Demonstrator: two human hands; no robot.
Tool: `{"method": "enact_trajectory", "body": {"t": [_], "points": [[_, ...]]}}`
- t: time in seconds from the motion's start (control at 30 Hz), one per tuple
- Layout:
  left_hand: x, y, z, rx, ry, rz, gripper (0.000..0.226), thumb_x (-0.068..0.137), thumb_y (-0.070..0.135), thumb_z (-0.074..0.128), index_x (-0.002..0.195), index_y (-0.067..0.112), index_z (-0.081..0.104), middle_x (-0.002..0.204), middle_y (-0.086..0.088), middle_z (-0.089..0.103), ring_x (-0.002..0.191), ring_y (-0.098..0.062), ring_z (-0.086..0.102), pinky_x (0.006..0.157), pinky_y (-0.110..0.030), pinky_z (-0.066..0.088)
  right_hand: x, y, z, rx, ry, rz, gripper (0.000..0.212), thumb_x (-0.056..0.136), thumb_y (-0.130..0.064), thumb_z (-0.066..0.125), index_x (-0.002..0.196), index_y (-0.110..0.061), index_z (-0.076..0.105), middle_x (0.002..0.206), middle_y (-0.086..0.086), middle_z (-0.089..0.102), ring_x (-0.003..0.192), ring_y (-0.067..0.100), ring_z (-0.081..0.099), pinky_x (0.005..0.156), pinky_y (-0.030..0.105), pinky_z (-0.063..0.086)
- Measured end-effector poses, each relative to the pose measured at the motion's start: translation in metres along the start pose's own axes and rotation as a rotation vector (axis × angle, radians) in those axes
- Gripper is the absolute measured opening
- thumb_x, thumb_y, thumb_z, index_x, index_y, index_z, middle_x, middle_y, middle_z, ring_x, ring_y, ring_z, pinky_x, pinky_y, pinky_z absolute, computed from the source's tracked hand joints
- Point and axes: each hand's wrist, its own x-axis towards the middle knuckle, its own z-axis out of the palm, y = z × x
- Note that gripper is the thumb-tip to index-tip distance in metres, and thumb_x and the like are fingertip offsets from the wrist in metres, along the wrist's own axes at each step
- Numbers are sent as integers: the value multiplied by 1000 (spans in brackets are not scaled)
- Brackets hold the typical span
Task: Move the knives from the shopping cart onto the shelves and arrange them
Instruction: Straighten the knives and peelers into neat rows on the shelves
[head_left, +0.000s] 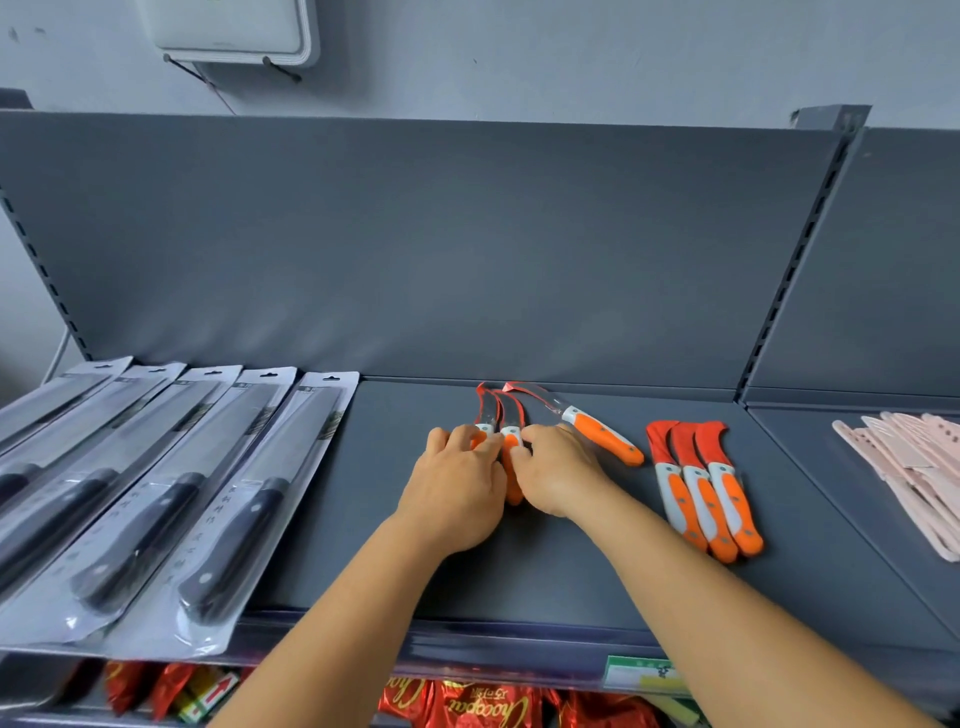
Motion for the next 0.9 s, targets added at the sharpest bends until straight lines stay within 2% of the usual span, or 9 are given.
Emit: {"method": "enact_trajectory", "body": {"t": [0.1, 0.2, 0.37, 0.47, 0.53, 0.6, 0.7, 0.8, 0.9], "points": [[1, 3, 2, 21, -46, 89, 48, 99, 45, 32, 146, 34, 30, 154, 4, 22, 140, -24, 14, 111, -35, 18, 0, 13, -14, -149, 68, -2, 36, 98, -25, 37, 131, -18, 49, 140, 9, 40, 128, 29, 37, 94, 33, 37], [3, 7, 4, 47, -150, 132, 59, 96, 54, 38, 149, 32, 25, 159, 4, 9, 147, -21, -4, 117, -39, 6, 5, 33, -24, -308, 99, -2, 46, 96, -21, 42, 142, -25, 37, 143, 2, 36, 132, 26, 28, 106, 35, 31], [4, 7, 6, -37, -141, 152, 56, 98, 40, 43, 149, 21, 27, 156, 3, 15, 147, -18, 0, 117, -34, 16, 8, 45, -24, -320, 79, -19, 43, 93, -13, 48, 134, -24, 46, 126, 6, 51, 118, 29, 44, 93, 34, 41], [3, 8, 7, -82, -141, 152, 57, 99, 38, 44, 149, 18, 26, 157, 3, 13, 147, -16, -1, 114, -27, 14, 6, 43, -27, -288, 77, 3, 33, 93, -17, 51, 125, -20, 52, 122, 9, 58, 115, 32, 52, 87, 32, 42], [3, 8, 9, -101, -149, 134, 58, 98, 40, 43, 150, 20, 25, 158, 4, 9, 147, -16, -4, 115, -30, 15, 3, 41, -29, -257, 62, -4, 31, 93, -25, 53, 123, -21, 55, 121, 11, 58, 114, 31, 53, 85, 32, 43], [3, 8, 10, -116, -145, 138, 57, 99, 40, 42, 150, 20, 25, 158, 4, 9, 147, -16, -4, 115, -31, 16, -3, 38, -28, -207, 40, -27, 38, 91, -33, 56, 128, -24, 54, 123, 12, 57, 115, 31, 52, 87, 31, 43], [2, 9, 10, -146, -121, 186, 50, 99, 35, 44, 145, 19, 34, 151, 2, 22, 143, -15, 12, 110, -25, 22, -10, 29, -23, -159, 14, -59, 42, 93, -39, 51, 133, -24, 52, 126, 13, 51, 116, 31, 52, 89, 33, 43], [3, 5, 12, -199, -94, 228, 40, 96, 35, 47, 133, 21, 46, 137, 1, 35, 132, -19, 29, 108, -33, 34, -13, 22, -18, -130, -6, -53, 40, 99, -35, 40, 135, -20, 48, 131, 11, 44, 115, 31, 51, 85, 32, 41], [2, 4, 11, -200, -95, 212, 43, 95, 38, 48, 134, 21, 46, 138, 0, 35, 132, -17, 29, 106, -36, 37, -15, 20, -17, -113, -32, -50, 42, 99, -30, 38, 140, -20, 42, 136, 10, 38, 115, 30, 51, 79, 30, 38]]}}
